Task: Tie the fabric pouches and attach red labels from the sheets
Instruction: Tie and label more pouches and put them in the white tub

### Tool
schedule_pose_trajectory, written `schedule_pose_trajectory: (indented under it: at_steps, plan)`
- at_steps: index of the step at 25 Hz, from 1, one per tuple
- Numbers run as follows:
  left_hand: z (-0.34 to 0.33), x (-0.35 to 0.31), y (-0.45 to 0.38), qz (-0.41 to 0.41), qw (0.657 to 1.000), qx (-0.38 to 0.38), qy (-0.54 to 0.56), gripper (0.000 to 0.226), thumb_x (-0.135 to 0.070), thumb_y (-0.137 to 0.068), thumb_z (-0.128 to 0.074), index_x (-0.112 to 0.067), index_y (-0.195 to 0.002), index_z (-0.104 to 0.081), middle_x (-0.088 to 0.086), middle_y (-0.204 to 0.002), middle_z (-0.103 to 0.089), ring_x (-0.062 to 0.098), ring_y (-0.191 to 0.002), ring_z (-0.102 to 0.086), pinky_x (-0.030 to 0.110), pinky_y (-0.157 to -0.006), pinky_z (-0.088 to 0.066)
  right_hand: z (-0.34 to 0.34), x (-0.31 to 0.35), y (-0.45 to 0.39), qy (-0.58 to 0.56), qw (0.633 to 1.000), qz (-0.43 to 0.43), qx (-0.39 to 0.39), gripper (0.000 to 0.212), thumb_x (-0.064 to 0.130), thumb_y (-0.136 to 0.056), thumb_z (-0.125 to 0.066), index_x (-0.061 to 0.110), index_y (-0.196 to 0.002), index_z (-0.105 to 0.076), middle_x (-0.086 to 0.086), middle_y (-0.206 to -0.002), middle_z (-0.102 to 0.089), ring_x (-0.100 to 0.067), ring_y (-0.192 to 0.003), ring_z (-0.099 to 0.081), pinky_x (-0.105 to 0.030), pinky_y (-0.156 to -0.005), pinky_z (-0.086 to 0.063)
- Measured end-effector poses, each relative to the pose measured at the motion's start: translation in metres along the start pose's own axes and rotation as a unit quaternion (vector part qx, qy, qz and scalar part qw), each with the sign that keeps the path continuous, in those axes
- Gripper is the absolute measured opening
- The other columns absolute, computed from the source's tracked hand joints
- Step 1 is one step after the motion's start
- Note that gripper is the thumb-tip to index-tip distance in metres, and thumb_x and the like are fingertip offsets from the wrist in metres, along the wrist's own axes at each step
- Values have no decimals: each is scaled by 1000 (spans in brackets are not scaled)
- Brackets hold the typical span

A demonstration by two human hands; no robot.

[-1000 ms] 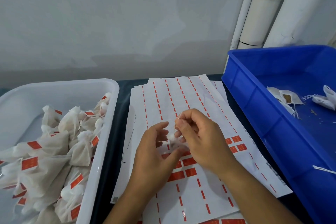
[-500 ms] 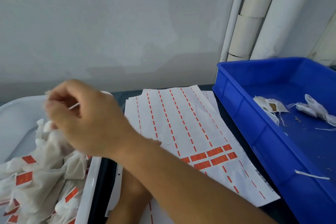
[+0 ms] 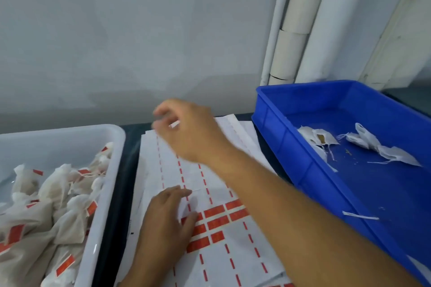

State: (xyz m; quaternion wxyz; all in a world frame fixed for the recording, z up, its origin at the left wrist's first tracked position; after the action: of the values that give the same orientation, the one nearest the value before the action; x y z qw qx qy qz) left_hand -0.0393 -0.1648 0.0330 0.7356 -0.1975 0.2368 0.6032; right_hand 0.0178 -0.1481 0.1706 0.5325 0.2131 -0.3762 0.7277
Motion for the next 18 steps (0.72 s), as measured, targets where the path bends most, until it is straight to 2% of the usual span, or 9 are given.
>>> schedule_pose_trajectory:
  at_steps: [1, 2, 4, 6, 7, 9, 12, 15, 18]
  plan:
    - [54, 77, 3, -3, 999, -37, -2, 46, -53, -89, -69, -43, -130, -53, -16, -146, -51, 5, -130, -47, 34, -112, -43, 28, -16, -3, 43, 998, -29, -42, 21, 23, -97, -63, 21, -116, -72, 1, -109, -76, -23, -103, -69, -32, -92, -51]
    - [70, 107, 37, 29, 997, -65, -25, 46, -56, -88, -69, -44, -129, -52, -17, -147, -51, 5, -129, -49, 35, -110, -46, 56, -33, -4, 88, 991, -59, -82, 21, 23, -97, -60, 22, -115, -72, 2, -110, -76, -23, -105, -68, -32, -92, -51]
    - [65, 116, 36, 91, 994, -56, -1, 48, -59, -86, -69, -45, -128, -51, -16, -147, -51, 8, -125, -54, 38, -104, -53, 114, -68, -1, 163, 969, -123, -138, 24, 19, -96, -55, 18, -113, -72, -2, -113, -75, -26, -108, -66, -38, -93, -54]
    - [60, 98, 39, 31, 998, -61, -5, 50, -59, -85, -69, -44, -129, -51, -14, -147, -52, 11, -123, -56, 41, -100, -56, 167, -105, 10, 221, 942, -195, -162, 26, 12, -95, -56, 5, -114, -71, -14, -116, -74, -34, -109, -66, -45, -93, -57]
    - [54, 94, 38, 30, 997, -66, 2, 50, -59, -85, -69, -43, -129, -52, -13, -147, -52, 13, -123, -57, 42, -99, -57, 189, -123, 18, 247, 927, -232, -160, 26, 10, -95, -57, 2, -115, -71, -17, -119, -73, -36, -110, -66, -45, -93, -57]
    - [60, 101, 35, 57, 997, -55, 0, 51, -58, -84, -70, -41, -129, -52, -11, -148, -52, 16, -121, -59, 44, -98, -57, 220, -158, 40, 300, 893, -310, -128, 28, 9, -95, -60, 1, -120, -70, -17, -124, -71, -36, -113, -65, -44, -95, -56]
    - [61, 100, 37, 73, 996, -41, 3, 51, -50, -84, -74, -37, -129, -53, -6, -148, -53, 21, -117, -62, 48, -96, -59, 235, -200, 79, 311, 851, -424, 25, 24, 14, -95, -67, 4, -117, -71, -11, -112, -70, -28, -96, -68, -37, -85, -58]
    - [60, 98, 35, 81, 996, -33, 6, 50, -45, -85, -76, -34, -129, -55, -3, -149, -53, 24, -118, -62, 52, -98, -57, 224, -224, 108, 195, 848, -474, 134, 25, 27, -89, -81, 14, -107, -70, -6, -111, -71, -21, -92, -74, -36, -84, -63]
    - [60, 98, 36, 86, 996, -31, 10, 49, -44, -85, -77, -34, -128, -55, -3, -147, -55, 25, -117, -62, 53, -98, -56, 208, -236, 114, 153, 868, -454, 132, 33, 30, -82, -87, 19, -105, -67, -5, -102, -74, -18, -90, -75, -35, -84, -64]
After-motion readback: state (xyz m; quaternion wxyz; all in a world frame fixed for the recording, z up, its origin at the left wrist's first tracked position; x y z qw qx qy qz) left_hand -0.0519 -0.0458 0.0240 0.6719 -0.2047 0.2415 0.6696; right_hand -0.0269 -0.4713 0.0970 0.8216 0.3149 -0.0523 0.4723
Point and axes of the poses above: each hand's wrist, its own y-axis away from the middle knuckle, its own z-axis out of the back of the hand, x = y × z, the point moved 1 cm from there along -y, towards the middle knuckle
